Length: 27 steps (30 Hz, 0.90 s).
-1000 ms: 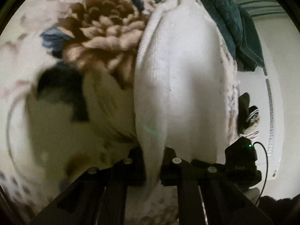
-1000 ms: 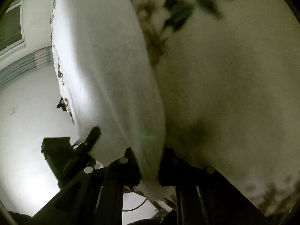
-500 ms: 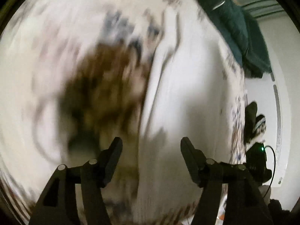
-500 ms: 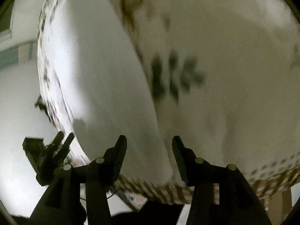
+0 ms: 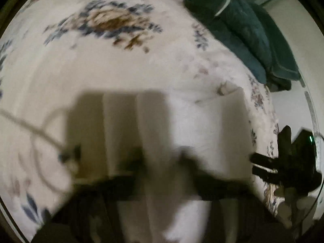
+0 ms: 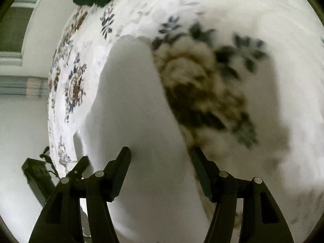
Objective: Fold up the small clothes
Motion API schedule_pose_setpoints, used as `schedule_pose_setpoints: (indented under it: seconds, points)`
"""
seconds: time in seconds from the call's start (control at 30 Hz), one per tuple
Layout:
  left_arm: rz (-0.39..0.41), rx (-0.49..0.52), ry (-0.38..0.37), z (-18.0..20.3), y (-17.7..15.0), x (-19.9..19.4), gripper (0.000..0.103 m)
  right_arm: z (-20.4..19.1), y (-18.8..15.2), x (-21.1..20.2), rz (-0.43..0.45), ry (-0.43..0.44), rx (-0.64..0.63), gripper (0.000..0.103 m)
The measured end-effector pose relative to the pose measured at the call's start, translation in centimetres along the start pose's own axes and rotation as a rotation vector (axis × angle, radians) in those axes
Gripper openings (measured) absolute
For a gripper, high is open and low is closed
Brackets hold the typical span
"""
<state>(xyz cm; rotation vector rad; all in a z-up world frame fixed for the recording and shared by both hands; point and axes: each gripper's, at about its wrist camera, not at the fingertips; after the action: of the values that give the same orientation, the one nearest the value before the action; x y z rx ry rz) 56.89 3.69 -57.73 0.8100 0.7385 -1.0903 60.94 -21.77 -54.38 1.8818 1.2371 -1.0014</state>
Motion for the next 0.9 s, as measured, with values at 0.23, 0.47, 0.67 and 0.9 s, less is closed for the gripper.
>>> schedule_pose_setpoints:
  seconds: [0.23, 0.47, 0.67, 0.9]
  points:
    - [0.089, -0.036, -0.065, -1.3, 1.9, -3.8, 0.007, -2.9, 0.7, 2.3, -0.036, -0.092, -0.109, 0.065]
    - [-0.025, -0.178, -0.110, -5.5, 1.8, -2.2, 0.029, -3.0, -1.0, 1.5, -0.080, -0.065, -0.100, 0.065]
    - [-0.052, -0.210, -0.162, -7.9, -6.8, -10.0, 0.059, -1.2, -10.2, -3.5, -0.223, 0.075, -0.102, 0.066]
    - [-0.280, -0.262, -0.061, -10.7, -21.8, -11.3, 0.059, 4.0, -25.5, -3.6, -0.439, 0.102, 0.027, 0.066]
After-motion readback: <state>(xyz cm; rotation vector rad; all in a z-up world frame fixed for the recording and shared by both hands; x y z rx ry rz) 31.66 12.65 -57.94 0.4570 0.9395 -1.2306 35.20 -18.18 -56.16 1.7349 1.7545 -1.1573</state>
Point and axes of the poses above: each gripper's, at about its wrist camera, not at the fingertips, and x roughly the way its jaws point, z to its right, y to its top, and after that the axes turned 12 degrees about -x, right-handed
